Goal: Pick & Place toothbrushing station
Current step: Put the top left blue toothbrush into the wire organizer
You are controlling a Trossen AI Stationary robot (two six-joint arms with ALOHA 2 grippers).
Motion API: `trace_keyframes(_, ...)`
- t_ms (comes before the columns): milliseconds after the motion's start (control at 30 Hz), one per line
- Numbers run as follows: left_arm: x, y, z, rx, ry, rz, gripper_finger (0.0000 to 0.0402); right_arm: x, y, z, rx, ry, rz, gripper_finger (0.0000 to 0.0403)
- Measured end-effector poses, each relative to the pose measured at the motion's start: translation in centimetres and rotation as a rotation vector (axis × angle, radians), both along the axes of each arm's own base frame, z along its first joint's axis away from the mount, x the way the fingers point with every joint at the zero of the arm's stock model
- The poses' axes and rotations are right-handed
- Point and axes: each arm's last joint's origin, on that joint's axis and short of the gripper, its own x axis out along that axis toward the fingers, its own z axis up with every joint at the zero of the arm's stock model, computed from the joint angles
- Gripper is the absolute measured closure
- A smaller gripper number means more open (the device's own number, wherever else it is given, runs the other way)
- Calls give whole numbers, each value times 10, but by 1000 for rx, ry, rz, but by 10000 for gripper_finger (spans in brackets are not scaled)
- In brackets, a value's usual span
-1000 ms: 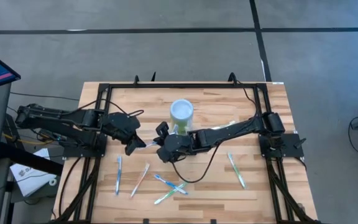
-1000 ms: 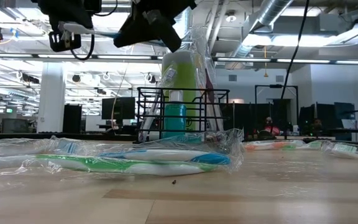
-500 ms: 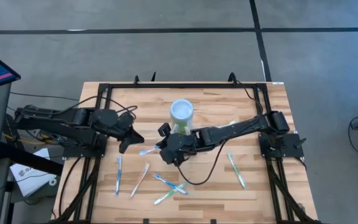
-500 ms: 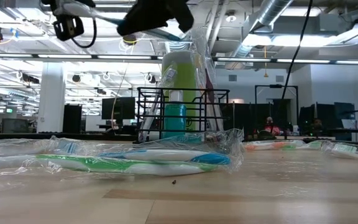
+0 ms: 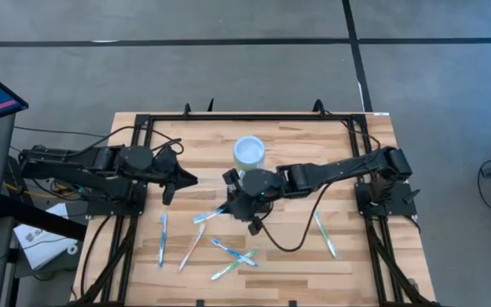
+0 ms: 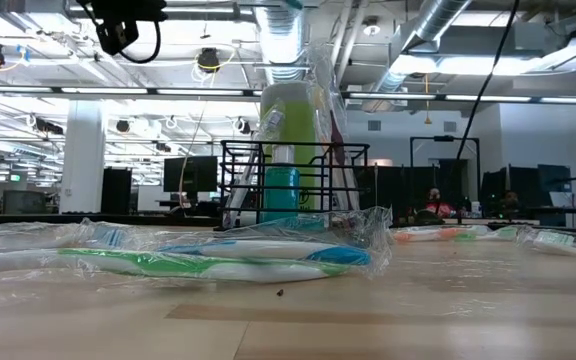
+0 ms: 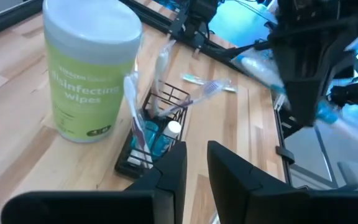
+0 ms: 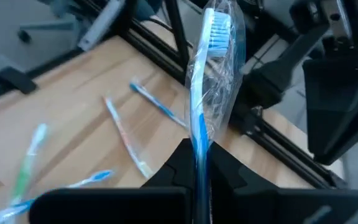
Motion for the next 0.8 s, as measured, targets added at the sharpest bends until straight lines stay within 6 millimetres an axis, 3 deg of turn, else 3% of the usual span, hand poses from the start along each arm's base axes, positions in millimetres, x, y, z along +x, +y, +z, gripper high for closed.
trace_keyframes(200,1,0,-4,9,5,11,344,-22,-6,7,95,-28,29,396)
trace_keyframes(433,2,0,-11,15,6,22,344,-61,-15,8,205,-222,0,396)
trace_keyframes(800,6,1,-1,90,-93,7,344,-103,-37,-33,359,-536,-169,396)
